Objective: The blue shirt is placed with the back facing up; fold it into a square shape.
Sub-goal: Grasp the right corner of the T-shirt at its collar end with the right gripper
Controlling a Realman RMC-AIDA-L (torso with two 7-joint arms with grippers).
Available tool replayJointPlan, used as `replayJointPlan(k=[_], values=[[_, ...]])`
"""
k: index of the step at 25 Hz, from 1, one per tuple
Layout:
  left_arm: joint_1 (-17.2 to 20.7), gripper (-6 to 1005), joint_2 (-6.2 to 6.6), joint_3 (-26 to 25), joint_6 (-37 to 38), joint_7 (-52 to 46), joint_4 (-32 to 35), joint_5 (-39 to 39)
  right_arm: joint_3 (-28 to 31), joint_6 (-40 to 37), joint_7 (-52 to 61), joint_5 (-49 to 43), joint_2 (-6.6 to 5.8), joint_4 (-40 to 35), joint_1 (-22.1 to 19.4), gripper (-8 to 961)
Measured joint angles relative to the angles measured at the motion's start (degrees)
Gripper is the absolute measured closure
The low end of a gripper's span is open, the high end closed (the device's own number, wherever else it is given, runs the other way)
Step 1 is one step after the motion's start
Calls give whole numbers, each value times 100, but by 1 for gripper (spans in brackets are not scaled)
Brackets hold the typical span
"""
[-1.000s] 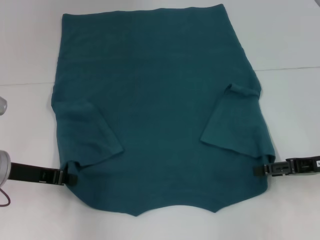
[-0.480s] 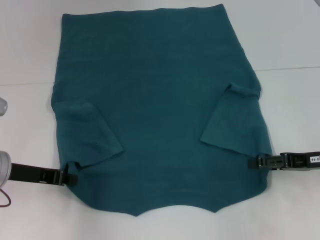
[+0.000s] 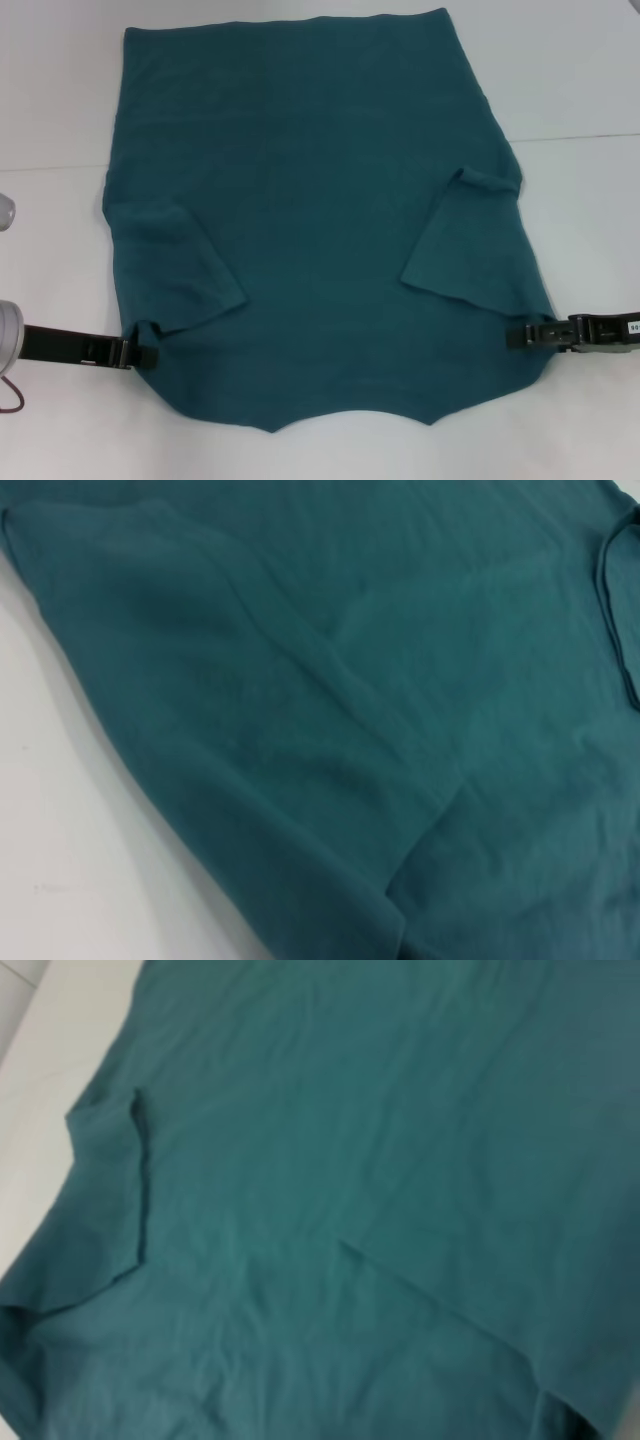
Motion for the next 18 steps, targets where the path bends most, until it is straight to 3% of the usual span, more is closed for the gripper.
replayJointPlan(k=[18], values=[[-9,955,1,0,-5,11,11,-8,-78,-12,-69,6,57,167,195,38]])
